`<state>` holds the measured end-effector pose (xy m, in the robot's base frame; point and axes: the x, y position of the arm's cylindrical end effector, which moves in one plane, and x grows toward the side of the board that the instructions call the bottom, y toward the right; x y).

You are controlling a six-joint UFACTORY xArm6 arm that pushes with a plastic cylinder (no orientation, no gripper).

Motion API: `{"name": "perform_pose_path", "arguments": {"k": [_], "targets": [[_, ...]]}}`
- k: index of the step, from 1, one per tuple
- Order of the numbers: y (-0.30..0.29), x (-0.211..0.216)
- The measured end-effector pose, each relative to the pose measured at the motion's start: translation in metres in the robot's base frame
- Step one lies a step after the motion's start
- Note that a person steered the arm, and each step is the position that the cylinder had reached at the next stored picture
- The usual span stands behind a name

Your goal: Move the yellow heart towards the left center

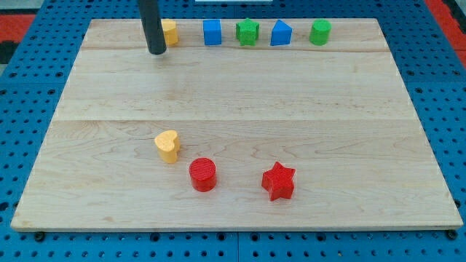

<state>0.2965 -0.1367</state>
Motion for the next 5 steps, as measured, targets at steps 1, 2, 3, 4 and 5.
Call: {"name": "perform_pose_path", "arguments": {"k": [1,2,3,4,5], "targets": [[0.018,0.041],[0.038,0.094],[0.049,0.126],[0.083,0.157],[0.079,0.200]]}}
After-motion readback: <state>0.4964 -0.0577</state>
